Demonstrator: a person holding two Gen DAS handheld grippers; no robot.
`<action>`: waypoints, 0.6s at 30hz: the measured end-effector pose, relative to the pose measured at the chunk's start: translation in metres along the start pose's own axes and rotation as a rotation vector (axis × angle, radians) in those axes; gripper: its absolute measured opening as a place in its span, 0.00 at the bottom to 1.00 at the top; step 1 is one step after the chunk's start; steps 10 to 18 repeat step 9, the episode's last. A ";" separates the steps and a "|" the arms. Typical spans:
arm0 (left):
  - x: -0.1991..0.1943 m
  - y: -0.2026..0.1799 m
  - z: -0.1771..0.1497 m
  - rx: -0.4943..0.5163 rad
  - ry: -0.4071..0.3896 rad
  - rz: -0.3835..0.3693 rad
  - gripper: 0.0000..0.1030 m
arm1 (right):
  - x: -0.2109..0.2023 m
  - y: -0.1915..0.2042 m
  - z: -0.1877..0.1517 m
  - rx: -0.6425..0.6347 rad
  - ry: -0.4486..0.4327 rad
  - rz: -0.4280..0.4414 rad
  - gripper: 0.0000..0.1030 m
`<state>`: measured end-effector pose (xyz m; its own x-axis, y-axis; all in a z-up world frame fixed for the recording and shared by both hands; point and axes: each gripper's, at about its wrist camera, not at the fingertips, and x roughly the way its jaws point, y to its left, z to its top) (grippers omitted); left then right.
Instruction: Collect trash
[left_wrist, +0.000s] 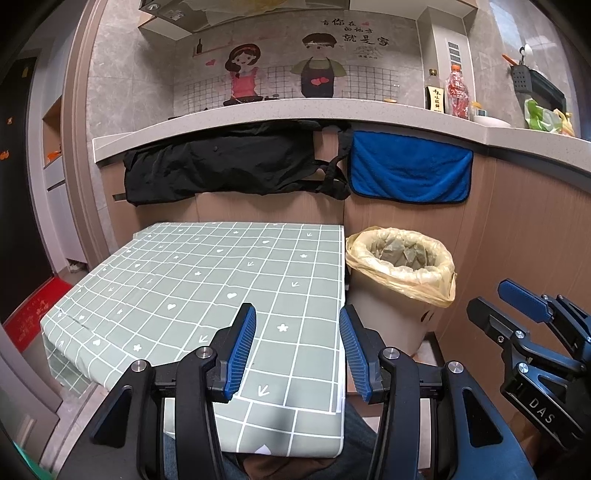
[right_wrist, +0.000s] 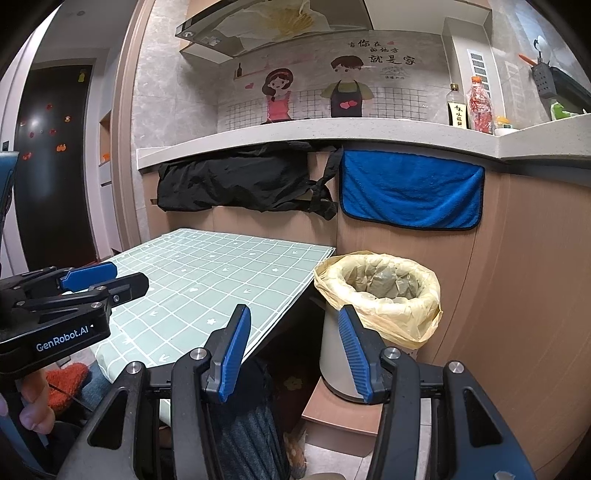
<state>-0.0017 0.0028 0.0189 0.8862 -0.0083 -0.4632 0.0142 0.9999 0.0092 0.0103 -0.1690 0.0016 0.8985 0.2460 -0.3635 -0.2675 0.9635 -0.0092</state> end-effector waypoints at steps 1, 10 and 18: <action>0.000 0.000 0.000 0.000 0.000 0.001 0.47 | 0.000 0.000 0.000 0.000 0.000 -0.001 0.46; 0.004 0.002 0.003 0.005 0.002 -0.022 0.47 | -0.001 0.001 0.001 -0.001 0.007 -0.014 0.46; 0.004 0.002 0.003 0.005 0.002 -0.022 0.47 | -0.001 0.001 0.001 -0.001 0.007 -0.014 0.46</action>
